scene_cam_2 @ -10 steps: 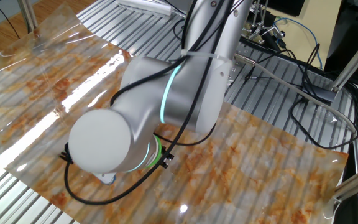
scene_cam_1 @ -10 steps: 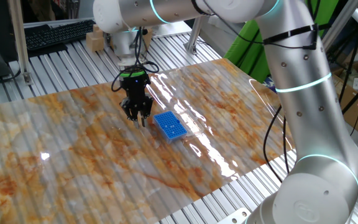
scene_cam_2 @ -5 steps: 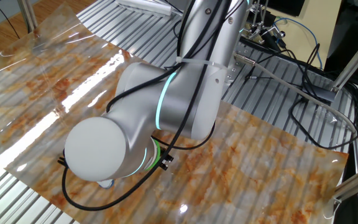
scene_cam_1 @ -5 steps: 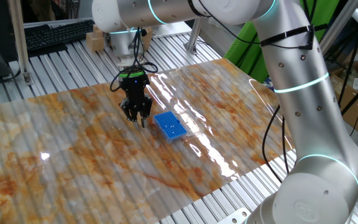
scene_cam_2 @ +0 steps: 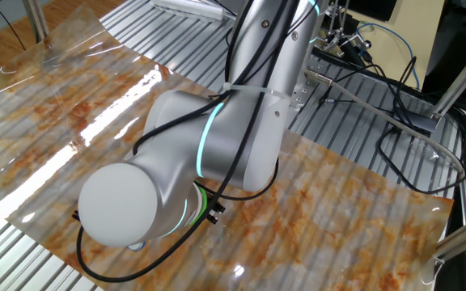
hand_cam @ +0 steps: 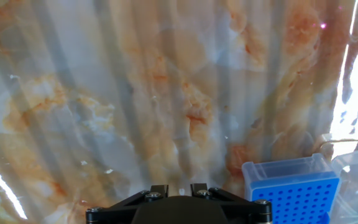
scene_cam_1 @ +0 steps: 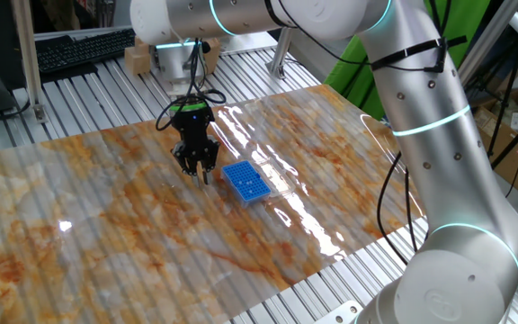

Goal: Insert a small pipette tip into the holder for small pipette tips

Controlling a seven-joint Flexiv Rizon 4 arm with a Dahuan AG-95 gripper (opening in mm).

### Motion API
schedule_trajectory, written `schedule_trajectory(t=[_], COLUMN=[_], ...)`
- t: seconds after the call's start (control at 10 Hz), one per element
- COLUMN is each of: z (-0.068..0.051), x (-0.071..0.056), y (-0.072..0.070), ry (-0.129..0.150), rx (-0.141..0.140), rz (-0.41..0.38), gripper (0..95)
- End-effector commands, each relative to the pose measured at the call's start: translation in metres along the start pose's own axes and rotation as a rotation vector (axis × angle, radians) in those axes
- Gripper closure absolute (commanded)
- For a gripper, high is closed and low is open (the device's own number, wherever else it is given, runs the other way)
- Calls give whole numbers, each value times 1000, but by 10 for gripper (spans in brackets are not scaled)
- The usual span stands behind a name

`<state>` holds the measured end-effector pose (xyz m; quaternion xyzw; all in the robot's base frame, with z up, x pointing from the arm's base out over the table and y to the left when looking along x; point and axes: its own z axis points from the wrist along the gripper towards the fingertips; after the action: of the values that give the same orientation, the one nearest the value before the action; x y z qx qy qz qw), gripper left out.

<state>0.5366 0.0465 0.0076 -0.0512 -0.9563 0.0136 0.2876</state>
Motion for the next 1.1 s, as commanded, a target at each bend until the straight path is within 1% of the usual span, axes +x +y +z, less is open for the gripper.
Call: schedule_trajectory(t=[0.1,0.7,1.1], z=[0,3,5], x=[0,1,2], y=[0,0,0], ry=[8,20,22], rx=[1,2,4], rz=[0,10,11], gripper=[760,760,760])
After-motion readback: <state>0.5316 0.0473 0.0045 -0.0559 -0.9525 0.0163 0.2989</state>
